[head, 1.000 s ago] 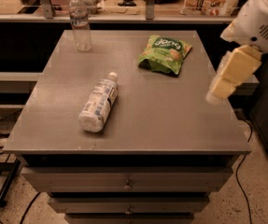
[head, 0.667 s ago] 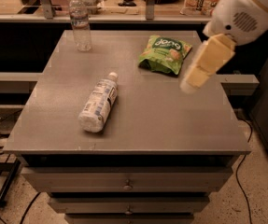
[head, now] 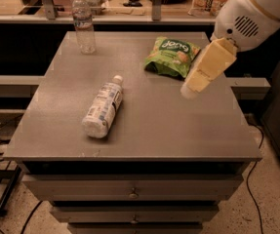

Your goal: Place blue plastic bottle upright

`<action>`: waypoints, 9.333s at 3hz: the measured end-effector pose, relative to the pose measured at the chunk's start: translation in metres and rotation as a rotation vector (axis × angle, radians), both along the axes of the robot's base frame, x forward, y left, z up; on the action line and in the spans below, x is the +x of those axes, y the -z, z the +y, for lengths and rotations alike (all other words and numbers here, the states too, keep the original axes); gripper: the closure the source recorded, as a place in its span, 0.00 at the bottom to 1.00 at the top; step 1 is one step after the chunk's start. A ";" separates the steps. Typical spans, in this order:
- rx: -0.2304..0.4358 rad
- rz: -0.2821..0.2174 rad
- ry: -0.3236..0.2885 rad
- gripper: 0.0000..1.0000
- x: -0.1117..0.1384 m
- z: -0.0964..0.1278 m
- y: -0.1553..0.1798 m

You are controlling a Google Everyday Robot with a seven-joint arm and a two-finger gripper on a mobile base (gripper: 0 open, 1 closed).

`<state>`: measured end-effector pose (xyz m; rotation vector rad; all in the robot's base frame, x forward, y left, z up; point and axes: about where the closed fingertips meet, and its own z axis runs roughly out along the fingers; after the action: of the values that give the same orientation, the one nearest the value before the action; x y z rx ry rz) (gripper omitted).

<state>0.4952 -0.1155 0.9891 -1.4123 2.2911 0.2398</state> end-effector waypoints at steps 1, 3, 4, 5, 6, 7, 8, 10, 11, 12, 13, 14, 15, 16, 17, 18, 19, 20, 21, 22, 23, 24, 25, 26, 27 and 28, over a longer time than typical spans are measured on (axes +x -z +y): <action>0.051 0.099 0.066 0.00 0.007 0.031 0.019; 0.111 0.241 0.149 0.00 0.029 0.096 0.044; 0.145 0.277 0.218 0.00 0.040 0.130 0.049; 0.148 0.279 0.227 0.00 0.042 0.132 0.050; 0.165 0.296 0.281 0.00 0.052 0.140 0.054; 0.190 0.324 0.403 0.00 0.071 0.155 0.063; 0.182 0.345 0.488 0.00 0.082 0.166 0.075; 0.145 0.386 0.582 0.00 0.098 0.180 0.110; 0.118 0.431 0.604 0.02 0.104 0.189 0.133; 0.101 0.452 0.610 0.23 0.107 0.195 0.145; 0.090 0.456 0.611 0.46 0.108 0.199 0.149; 0.091 0.448 0.605 0.70 0.109 0.202 0.146; 0.144 0.404 0.570 0.93 0.112 0.199 0.126; 0.259 0.336 0.508 1.00 0.122 0.189 0.088; 0.406 0.258 0.403 1.00 0.138 0.167 0.050; 0.556 0.216 0.293 1.00 0.153 0.147 0.024; 0.644 0.155 0.132 1.00 0.153 0.130 0.004; 0.671 0.054 -0.026 1.00 0.137 0.117 -0.013; 0.650 -0.008 -0.107 1.00 0.135 0.121 -0.014; 0.579 -0.030 -0.102 1.00 0.130 0.122 -0.009; 0.522 -0.048 -0.097 1.00 0.126 0.122 -0.006; 0.494 -0.176 -0.240 1.00 0.114 0.131 -0.023; 0.576 -0.379 -0.622 1.00 0.098 0.166 -0.053; 0.380 -0.320 -0.485 1.00 0.112 0.162 -0.043; 0.385 -0.323 -0.489 1.00 0.112 0.162 -0.043; 0.418 -0.343 -0.515 1.00 0.111 0.163 -0.040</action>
Offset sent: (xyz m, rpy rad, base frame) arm 0.0344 0.1090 -0.0546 0.1038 0.2964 -0.1815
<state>0.6065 0.0478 1.0286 -1.6343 1.4710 0.5478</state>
